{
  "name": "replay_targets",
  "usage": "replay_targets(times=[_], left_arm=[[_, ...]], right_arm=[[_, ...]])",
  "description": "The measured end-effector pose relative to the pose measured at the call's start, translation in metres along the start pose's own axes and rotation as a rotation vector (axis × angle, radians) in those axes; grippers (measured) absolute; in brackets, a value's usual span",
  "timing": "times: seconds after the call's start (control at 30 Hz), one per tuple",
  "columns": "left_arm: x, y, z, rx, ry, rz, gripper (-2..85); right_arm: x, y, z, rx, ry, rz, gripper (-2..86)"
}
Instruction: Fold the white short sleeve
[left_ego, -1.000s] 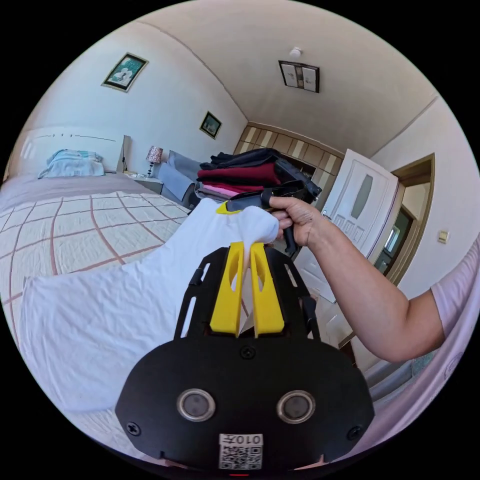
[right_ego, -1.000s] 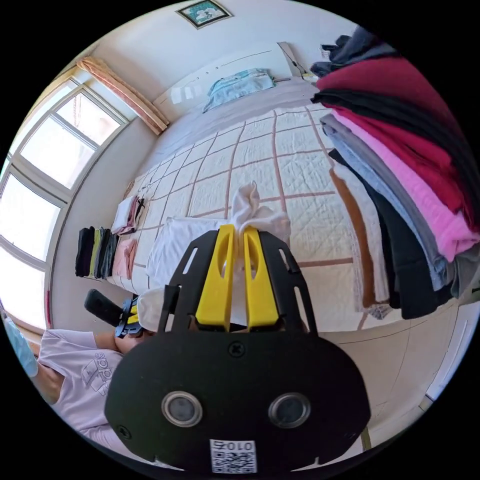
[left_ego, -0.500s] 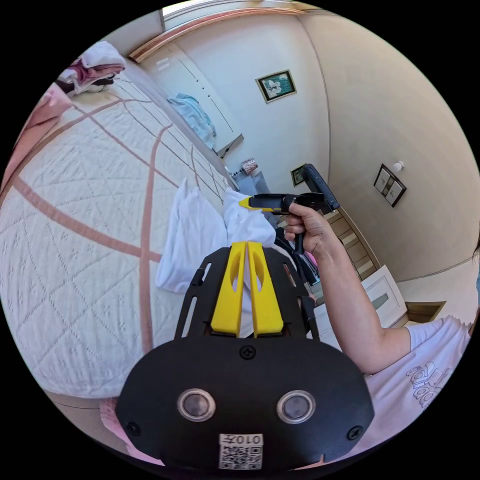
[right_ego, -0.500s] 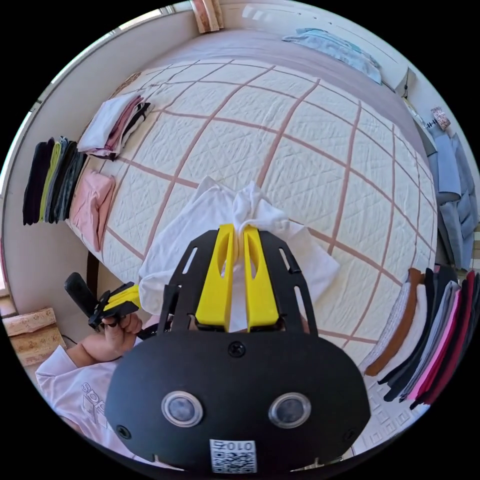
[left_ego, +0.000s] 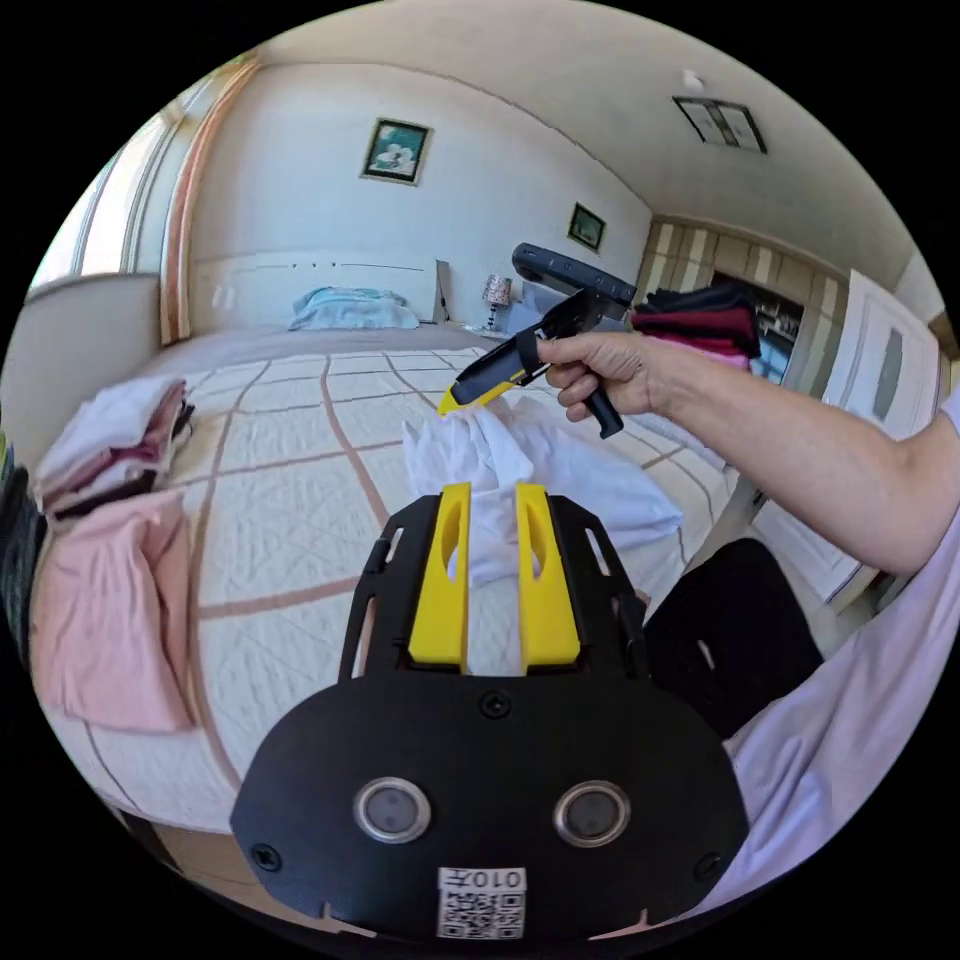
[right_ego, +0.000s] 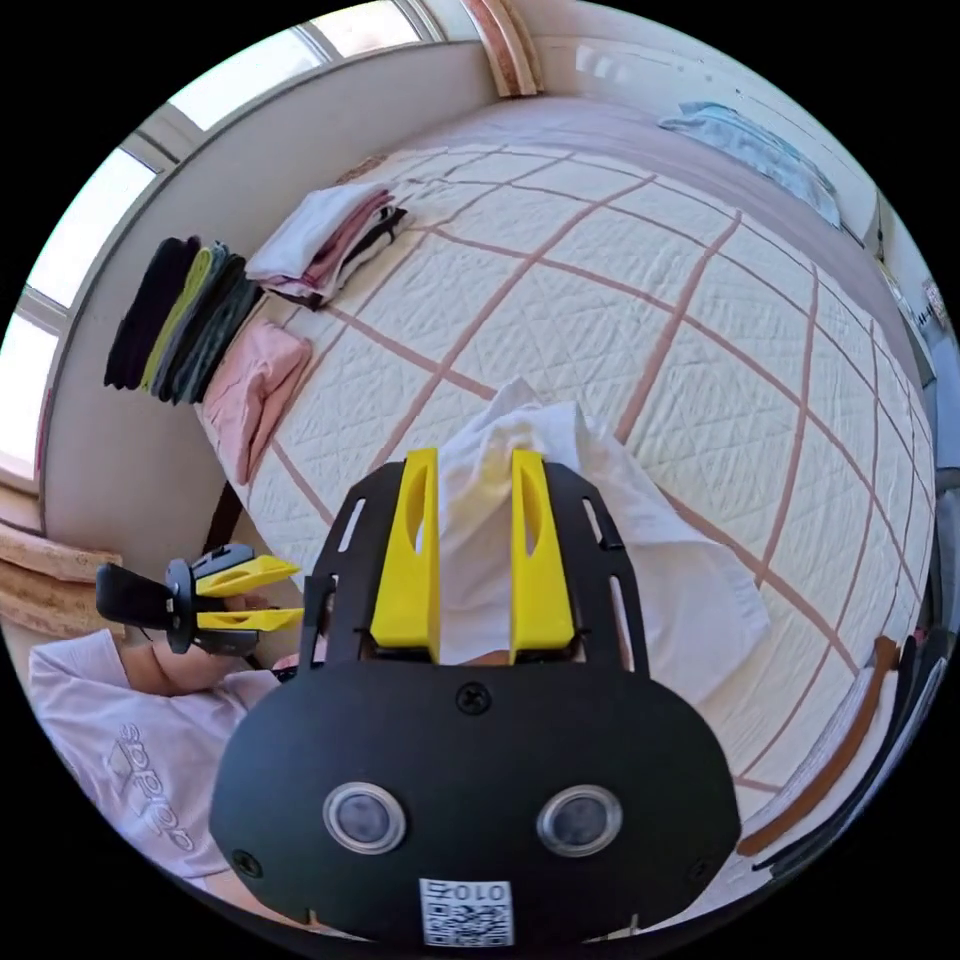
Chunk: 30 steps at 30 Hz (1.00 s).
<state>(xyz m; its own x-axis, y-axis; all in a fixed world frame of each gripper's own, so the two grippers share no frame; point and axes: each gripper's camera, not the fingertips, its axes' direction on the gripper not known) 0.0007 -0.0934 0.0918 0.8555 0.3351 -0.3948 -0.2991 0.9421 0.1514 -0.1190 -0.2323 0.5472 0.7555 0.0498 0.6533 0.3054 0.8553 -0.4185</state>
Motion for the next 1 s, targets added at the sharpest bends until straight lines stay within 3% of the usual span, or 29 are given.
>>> replay_targets(times=[0.17, 0.27, 0.4, 0.53, 0.63, 0.8, 0.9, 1.0], left_arm=[[0.027, -0.032, 0.037, -0.093, 0.065, 0.259, 10.2], [0.034, -0.045, 0.070, -0.175, 0.072, 0.294, 10.7], [0.028, -0.050, 0.117, -0.300, 0.213, 0.250, 8.1], [-0.012, -0.045, 0.119, -0.230, 0.303, 0.085, 2.5], [-0.053, -0.038, 0.115, -0.196, 0.437, -0.103, 1.1], [-0.055, 0.001, 0.103, -0.231, 0.275, -0.192, 1.1], [-0.072, 0.039, 0.142, -0.317, 0.456, -0.310, 2.3], [-0.073, 0.044, 0.136, -0.289, 0.432, -0.280, 3.4]], right_arm=[[0.017, 0.088, -0.072, 0.275, -0.141, 0.026, 7.5], [0.025, 0.151, -0.084, 0.262, -0.034, 0.074, 7.6], [0.041, 0.229, -0.068, 0.197, 0.056, 0.192, 7.1], [0.062, 0.300, -0.044, 0.218, -0.036, 0.336, 5.7], [0.054, 0.322, -0.039, 0.262, -0.040, 0.316, 5.9], [0.032, 0.337, -0.027, 0.242, 0.023, 0.260, 6.2], [0.038, 0.348, -0.016, 0.227, -0.029, 0.310, 7.9], [0.039, 0.361, -0.027, 0.293, -0.102, 0.350, 11.2]])
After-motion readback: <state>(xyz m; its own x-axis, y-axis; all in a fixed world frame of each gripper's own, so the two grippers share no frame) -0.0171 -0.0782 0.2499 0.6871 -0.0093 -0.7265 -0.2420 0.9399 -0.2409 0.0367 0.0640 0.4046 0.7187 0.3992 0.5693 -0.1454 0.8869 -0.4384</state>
